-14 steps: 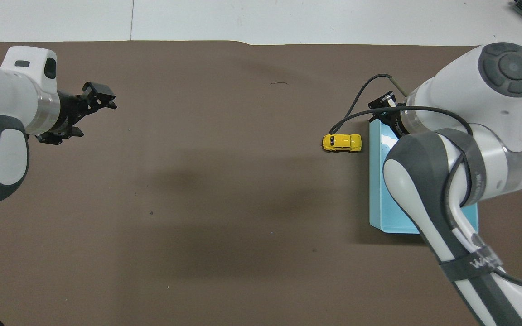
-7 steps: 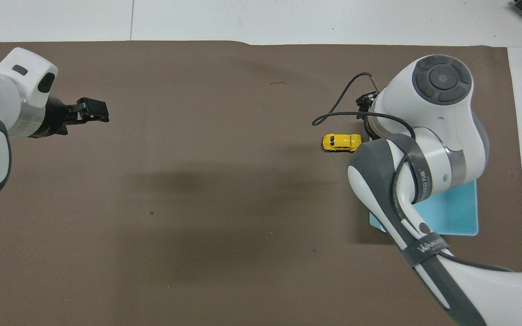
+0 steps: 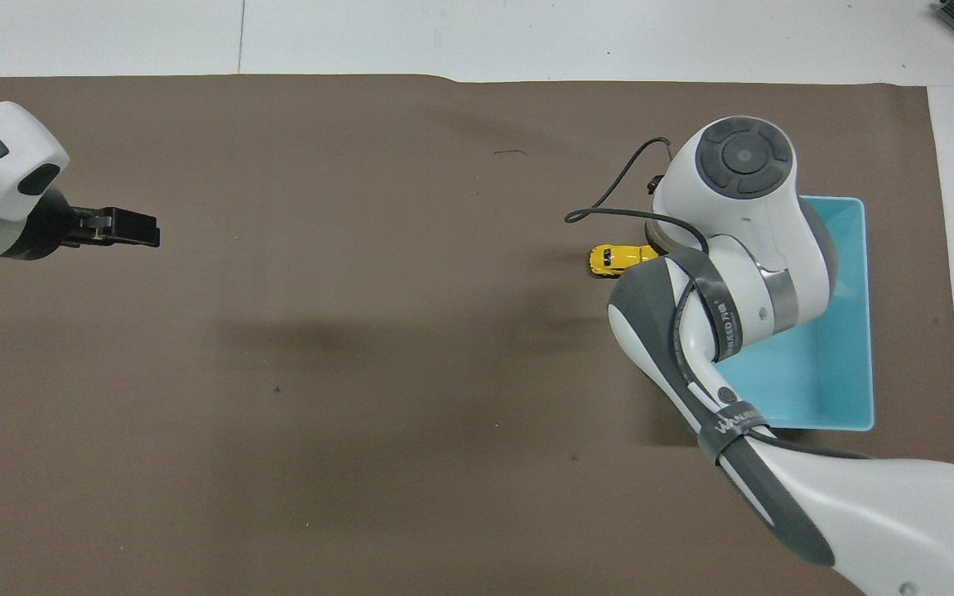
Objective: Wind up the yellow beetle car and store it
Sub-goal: 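Reach the right gripper down to the yellow car beside the bin, then grasp the yellow car with the right gripper and lift it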
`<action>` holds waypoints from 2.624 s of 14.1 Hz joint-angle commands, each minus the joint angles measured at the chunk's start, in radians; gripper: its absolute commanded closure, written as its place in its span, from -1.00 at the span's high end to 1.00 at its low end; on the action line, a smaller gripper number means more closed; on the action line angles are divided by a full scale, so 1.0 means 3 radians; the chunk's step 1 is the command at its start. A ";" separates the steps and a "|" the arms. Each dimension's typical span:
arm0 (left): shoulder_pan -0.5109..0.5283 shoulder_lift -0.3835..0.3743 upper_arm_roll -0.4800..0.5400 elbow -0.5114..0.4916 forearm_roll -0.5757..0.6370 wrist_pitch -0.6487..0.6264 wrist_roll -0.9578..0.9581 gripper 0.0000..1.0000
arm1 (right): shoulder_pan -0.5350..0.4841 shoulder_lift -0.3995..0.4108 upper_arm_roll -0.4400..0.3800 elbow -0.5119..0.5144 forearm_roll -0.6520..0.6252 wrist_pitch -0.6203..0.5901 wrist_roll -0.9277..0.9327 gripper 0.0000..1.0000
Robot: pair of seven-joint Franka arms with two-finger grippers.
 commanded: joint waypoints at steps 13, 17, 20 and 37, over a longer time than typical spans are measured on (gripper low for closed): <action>-0.0019 -0.0272 -0.0071 0.0327 0.0105 -0.0820 0.0021 1.00 | 0.0013 0.0109 0.0020 -0.0287 -0.0368 0.0436 0.0217 -1.00; -0.0024 -0.0272 -0.0071 0.0327 0.0110 -0.0851 0.0047 1.00 | 0.0135 0.0073 0.0035 -0.0241 -0.0363 0.0288 0.0207 -1.00; 0.0012 -0.0297 -0.0071 0.0301 0.0110 -0.0861 0.0164 1.00 | 0.0151 -0.0019 0.0055 -0.0190 -0.0348 0.0180 0.0191 -1.00; 0.0022 -0.0282 -0.0040 0.0327 0.0105 -0.0856 0.0139 1.00 | -0.0063 -0.1031 0.0137 -0.0113 0.0562 -0.0714 -0.1632 -1.00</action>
